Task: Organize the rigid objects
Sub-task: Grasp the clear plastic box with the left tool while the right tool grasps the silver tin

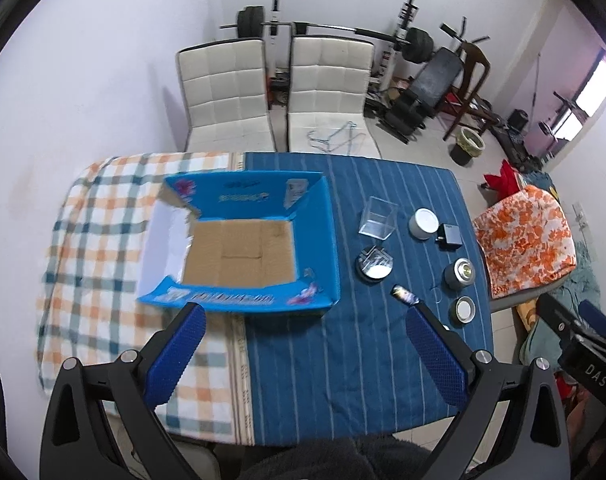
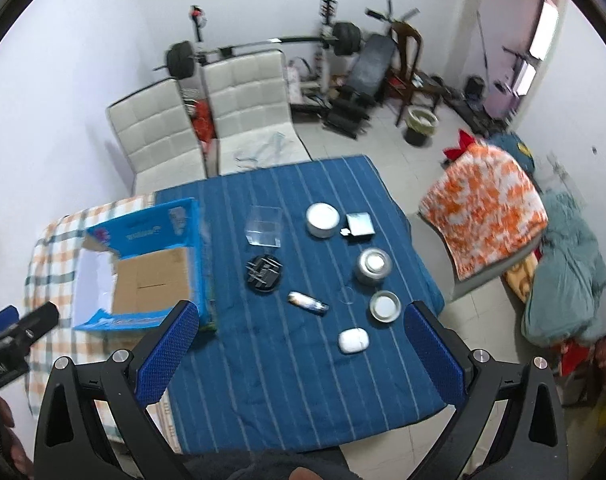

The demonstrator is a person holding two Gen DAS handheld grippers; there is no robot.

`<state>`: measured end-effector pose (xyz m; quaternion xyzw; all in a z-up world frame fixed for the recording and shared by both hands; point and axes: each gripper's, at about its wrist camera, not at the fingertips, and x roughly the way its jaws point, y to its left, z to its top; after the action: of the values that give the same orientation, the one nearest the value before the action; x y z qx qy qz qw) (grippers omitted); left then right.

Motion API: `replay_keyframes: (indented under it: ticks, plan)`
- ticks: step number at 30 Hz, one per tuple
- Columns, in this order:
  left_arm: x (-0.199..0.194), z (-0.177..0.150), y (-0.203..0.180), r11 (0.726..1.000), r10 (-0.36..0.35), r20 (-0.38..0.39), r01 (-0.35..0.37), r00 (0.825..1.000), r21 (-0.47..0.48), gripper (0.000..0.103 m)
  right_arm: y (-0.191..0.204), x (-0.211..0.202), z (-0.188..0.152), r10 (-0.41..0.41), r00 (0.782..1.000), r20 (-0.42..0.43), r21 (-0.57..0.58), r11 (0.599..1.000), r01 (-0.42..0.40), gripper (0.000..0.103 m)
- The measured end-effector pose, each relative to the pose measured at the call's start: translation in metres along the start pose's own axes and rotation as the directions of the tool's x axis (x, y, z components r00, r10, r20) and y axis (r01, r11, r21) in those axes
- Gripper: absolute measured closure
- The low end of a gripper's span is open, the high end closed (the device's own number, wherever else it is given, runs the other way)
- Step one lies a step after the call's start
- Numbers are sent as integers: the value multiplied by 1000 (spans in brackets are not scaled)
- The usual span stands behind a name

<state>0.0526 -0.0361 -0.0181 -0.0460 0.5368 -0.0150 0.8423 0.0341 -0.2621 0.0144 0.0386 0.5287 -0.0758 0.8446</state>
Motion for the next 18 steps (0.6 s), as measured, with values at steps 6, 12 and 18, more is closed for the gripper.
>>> replay_keyframes:
  ticks: [6, 12, 18]
  plan:
    - [66, 30, -48, 997, -38, -45, 41, 998, 66, 0, -67, 82, 13, -6, 990, -139, 121, 992, 23, 0]
    - [167, 56, -92, 995, -32, -197, 51, 980, 91, 0, -113, 185, 30, -52, 969, -241, 152, 984, 91, 0]
    - [270, 93, -120, 996, -7, -324, 34, 946, 78, 0, -139, 298, 53, -46, 927, -373, 172, 978, 118, 0]
